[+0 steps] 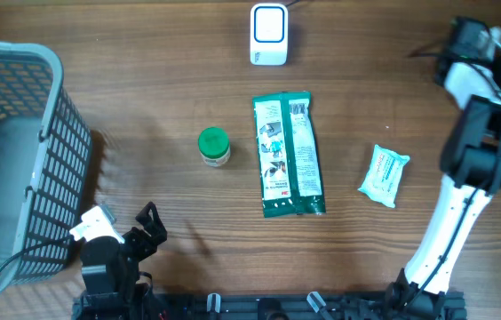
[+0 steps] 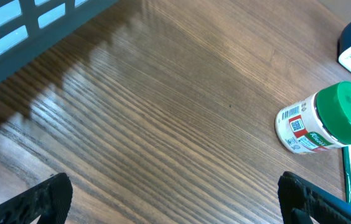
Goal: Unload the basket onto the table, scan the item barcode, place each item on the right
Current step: 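Carry the medicine box to the right edge and release it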
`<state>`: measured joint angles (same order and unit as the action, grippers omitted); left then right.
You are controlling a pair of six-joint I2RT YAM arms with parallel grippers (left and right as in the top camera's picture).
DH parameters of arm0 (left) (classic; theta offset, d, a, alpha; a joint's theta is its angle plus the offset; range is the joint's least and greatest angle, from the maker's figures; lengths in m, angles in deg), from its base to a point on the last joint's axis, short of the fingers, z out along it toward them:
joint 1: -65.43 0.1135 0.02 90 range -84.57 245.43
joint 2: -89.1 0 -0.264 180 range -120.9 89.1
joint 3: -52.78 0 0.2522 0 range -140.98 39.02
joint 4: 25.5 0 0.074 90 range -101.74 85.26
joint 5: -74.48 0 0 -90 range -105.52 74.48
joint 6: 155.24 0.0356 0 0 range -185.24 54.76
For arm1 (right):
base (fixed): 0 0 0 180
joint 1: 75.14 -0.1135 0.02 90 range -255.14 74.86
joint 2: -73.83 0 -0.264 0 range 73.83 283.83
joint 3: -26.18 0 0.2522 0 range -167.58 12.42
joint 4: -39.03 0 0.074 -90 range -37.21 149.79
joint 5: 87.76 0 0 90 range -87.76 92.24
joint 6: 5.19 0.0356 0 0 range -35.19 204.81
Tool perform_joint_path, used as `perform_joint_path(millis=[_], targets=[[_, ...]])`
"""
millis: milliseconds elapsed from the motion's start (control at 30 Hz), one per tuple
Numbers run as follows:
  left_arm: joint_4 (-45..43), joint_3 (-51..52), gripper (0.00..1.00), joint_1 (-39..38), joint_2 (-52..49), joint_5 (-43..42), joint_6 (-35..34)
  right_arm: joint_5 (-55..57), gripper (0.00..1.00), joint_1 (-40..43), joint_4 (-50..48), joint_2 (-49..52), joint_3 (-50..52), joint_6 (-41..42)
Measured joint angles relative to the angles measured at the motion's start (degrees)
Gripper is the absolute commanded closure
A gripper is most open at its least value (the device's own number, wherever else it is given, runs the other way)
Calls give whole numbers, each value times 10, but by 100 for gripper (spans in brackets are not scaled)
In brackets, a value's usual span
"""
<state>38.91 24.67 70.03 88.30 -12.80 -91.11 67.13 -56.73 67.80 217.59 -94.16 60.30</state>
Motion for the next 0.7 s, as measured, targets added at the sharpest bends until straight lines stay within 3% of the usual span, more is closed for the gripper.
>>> perform_joint_path(millis=[33,100,133,200,367,500,600,700], targets=[[0,0,0,0,0,0,0,-24,61,22,43,0,1,42],[0,0,0,0,0,0,0,-76,14,51,93,0,0,103],[0,0,0,0,0,0,0,-87,0,60,106,0,1,133],[0,0,0,0,0,0,0,-137,0,69,150,-27,-10,180],[0,0,0,0,0,0,0,-416,0,52,288,-103,-72,299],[0,0,0,0,0,0,0,-612,0,29,357,-285,-92,368],[0,0,0,0,0,0,0,-622,0,-46,433,-402,-115,414],[0,0,0,0,0,0,0,-564,0,-181,582,-427,-116,506]])
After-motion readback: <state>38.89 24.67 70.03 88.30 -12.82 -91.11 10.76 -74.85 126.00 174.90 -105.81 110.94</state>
